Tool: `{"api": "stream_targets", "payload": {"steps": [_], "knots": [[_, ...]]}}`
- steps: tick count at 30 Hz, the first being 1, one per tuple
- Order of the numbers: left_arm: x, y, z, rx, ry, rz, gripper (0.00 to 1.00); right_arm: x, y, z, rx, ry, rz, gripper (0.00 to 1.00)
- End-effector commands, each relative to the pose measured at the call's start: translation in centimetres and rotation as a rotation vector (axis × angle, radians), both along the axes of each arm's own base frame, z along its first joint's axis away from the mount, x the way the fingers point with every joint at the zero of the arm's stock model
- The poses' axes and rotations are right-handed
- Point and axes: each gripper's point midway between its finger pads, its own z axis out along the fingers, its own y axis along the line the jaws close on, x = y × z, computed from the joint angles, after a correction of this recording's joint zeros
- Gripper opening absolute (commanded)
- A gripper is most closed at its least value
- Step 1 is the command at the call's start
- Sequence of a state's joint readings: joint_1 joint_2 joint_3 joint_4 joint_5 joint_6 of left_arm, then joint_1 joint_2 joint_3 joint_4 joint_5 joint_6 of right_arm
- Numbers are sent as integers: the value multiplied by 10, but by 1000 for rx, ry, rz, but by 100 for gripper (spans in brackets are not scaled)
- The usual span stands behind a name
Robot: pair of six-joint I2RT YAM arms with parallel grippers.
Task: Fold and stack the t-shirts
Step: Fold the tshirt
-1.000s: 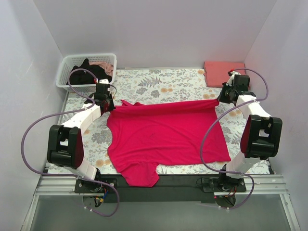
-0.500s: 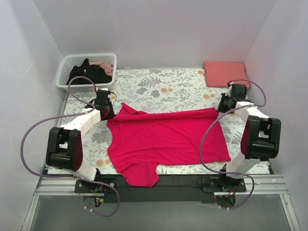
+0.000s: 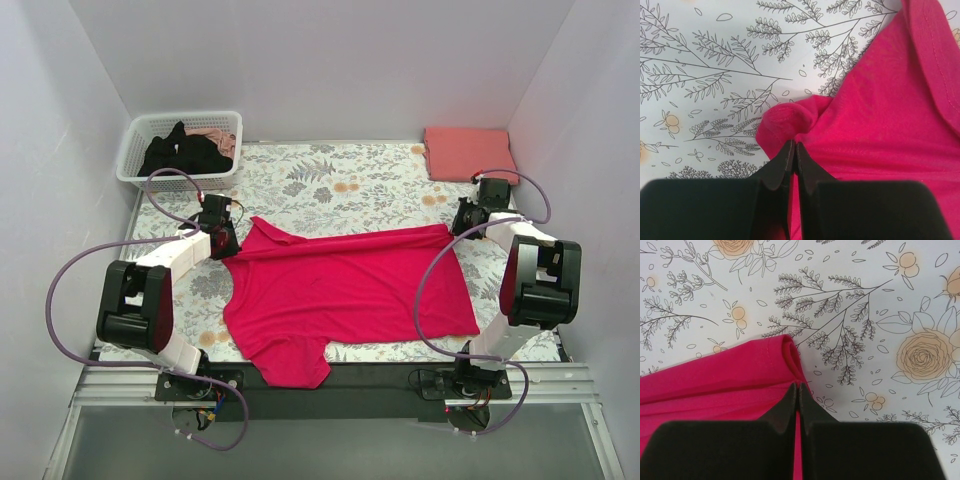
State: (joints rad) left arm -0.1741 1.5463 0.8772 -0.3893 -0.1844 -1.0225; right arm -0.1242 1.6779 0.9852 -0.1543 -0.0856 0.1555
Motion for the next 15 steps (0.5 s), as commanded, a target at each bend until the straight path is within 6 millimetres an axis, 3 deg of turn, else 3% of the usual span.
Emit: {"api": "stream_targets", "payload": {"steps": [1, 7, 15], "knots": [[0, 7, 5, 15, -15, 29, 0, 20, -7, 21, -7, -88, -7, 1], [9, 0, 23, -27, -63, 26, 0, 36, -3, 51, 9, -164, 19, 1], [4, -4, 21, -52, -54, 19, 0, 40, 0, 54, 23, -176, 37, 1]]}}
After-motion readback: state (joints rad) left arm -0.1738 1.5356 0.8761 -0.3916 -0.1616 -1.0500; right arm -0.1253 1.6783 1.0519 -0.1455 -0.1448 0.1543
